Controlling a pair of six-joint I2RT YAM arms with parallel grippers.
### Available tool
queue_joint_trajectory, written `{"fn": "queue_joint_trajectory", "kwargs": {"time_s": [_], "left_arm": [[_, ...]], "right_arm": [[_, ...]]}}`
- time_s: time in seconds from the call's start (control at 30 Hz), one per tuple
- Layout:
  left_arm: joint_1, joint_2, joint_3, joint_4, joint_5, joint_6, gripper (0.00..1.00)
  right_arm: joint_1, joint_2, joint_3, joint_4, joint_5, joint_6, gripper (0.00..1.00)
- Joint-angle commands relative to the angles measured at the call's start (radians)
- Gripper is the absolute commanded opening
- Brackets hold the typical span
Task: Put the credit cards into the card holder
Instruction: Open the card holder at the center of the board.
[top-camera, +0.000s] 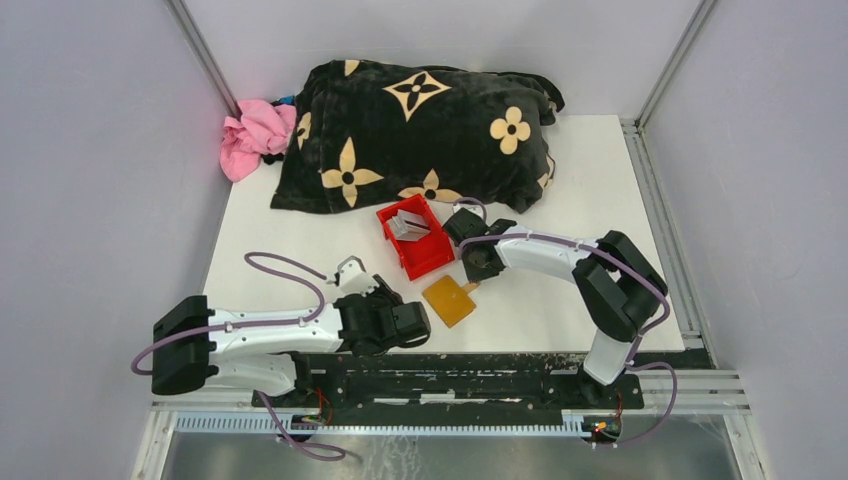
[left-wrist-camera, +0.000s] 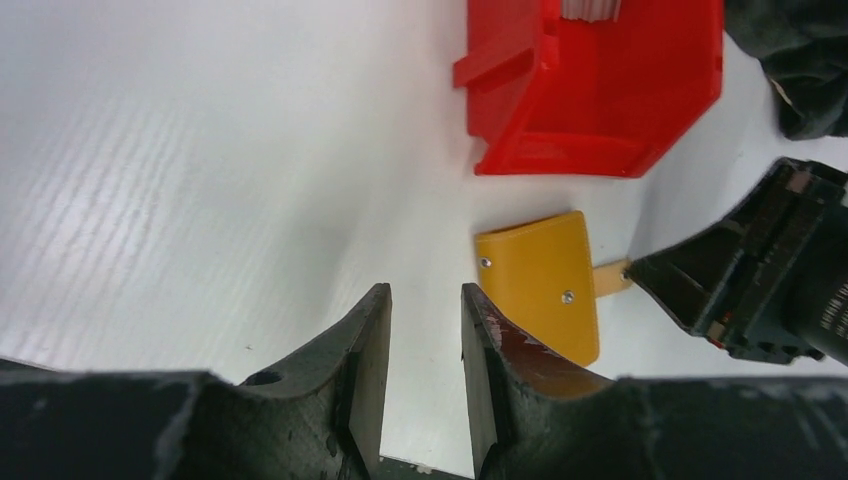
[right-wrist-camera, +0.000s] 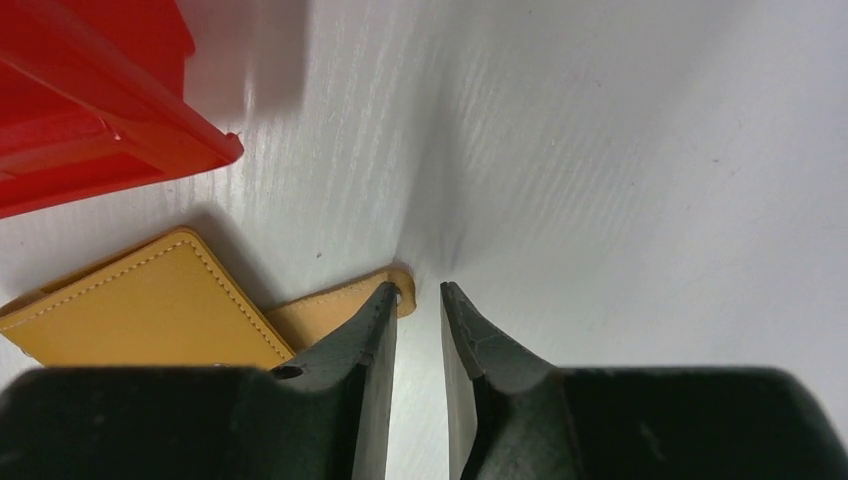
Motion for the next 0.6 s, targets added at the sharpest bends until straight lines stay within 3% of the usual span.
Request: {"fn": "queue_joint_trajectory", "kwargs": {"time_s": [0.0,0.23,0.47,0.57], "left_arm": [[-0.007,-0.036,-0.024,-0.142,-0.072,-0.146,0.39],[-0.006,-0.058,0.005,-0.233,-0.126,-0.233,0.38],[0.0,-0.068,0.025,-0.247,-0.161,-0.246,0.39],[0.018,-0.095,0.025,-0.218,-0.173,-0.181,0.49]], "right_arm": [[-0.001,-0.094,0.043,-0.05,0.029,-0.014,0.31],[0.0,-0.16,0.215,-0.142,0.022,-0.096,0.41],[0.0,-0.011,0.485,-0.178,-0.094,-0.208,0.42],[0.001,0.068,0.588,-0.177,-0.163,-0.227,0.42]]}}
